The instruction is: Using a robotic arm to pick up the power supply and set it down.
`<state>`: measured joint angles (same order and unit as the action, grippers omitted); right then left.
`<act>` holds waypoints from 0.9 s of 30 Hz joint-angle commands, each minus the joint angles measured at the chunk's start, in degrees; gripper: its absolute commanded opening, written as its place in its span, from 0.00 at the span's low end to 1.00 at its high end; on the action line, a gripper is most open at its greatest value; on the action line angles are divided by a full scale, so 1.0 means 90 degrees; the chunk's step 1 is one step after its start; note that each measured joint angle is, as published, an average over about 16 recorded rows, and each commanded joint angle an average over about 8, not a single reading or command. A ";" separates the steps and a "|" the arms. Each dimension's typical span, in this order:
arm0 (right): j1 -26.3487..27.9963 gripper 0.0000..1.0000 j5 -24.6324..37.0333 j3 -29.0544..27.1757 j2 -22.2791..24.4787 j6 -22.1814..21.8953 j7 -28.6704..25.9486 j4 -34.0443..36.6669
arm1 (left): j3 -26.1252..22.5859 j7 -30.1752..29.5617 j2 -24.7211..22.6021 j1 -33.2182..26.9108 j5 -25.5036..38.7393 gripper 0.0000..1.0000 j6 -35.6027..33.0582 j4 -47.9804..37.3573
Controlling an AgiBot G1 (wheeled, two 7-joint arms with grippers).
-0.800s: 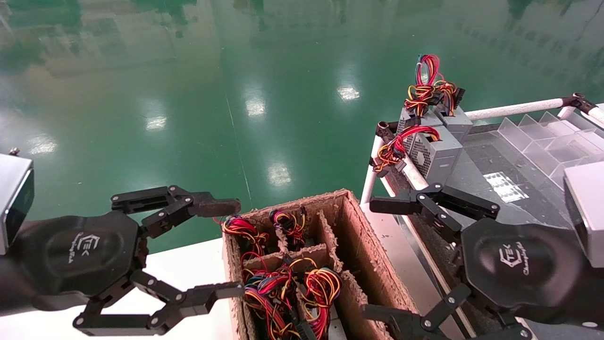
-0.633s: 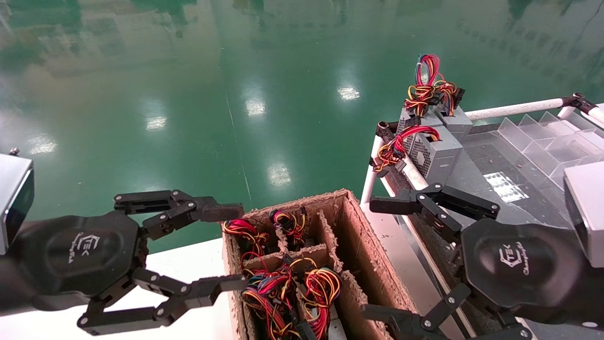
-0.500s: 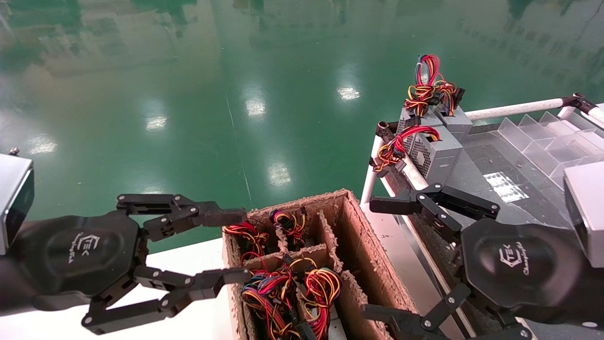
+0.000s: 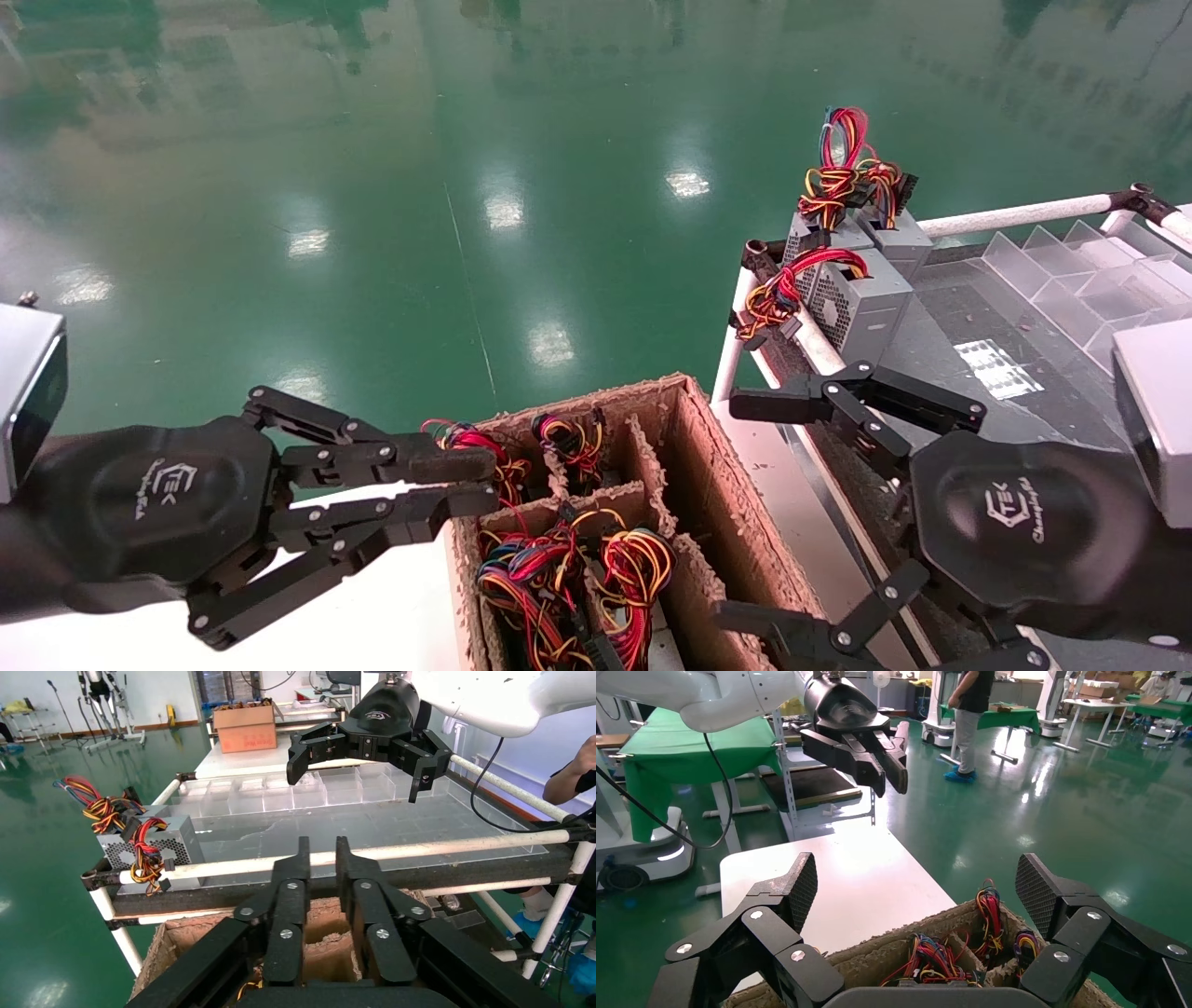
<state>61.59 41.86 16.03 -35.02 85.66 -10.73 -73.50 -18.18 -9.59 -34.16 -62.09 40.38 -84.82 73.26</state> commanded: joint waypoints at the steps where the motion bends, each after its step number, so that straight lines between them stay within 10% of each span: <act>1: 0.0000 1.00 0.0000 0.0000 0.0000 0.0000 0.0000 0.0000 | 0.0000 0.0000 0.0000 0.0000 0.0000 0.00 0.0000 0.0000; 9: 0.0000 1.00 0.0000 0.0000 0.0000 0.0000 0.0000 0.0000 | 0.0000 0.0000 0.0000 0.0000 0.0000 0.01 0.0000 0.0000; 18: 0.0000 1.00 0.0000 0.0000 0.0000 0.0000 0.0000 0.0000 | 0.0000 0.0000 0.0000 0.0000 0.0000 1.00 0.0000 0.0000; 27: -0.0048 1.00 0.0024 0.0028 -0.0011 -0.0013 -0.0013 0.0114 | -0.0001 0.0001 0.0000 -0.0001 0.0000 1.00 -0.0001 -0.0002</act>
<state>61.21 42.78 16.72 -35.24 85.51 -11.05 -72.09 -18.19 -9.58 -34.17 -62.10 40.38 -84.82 73.25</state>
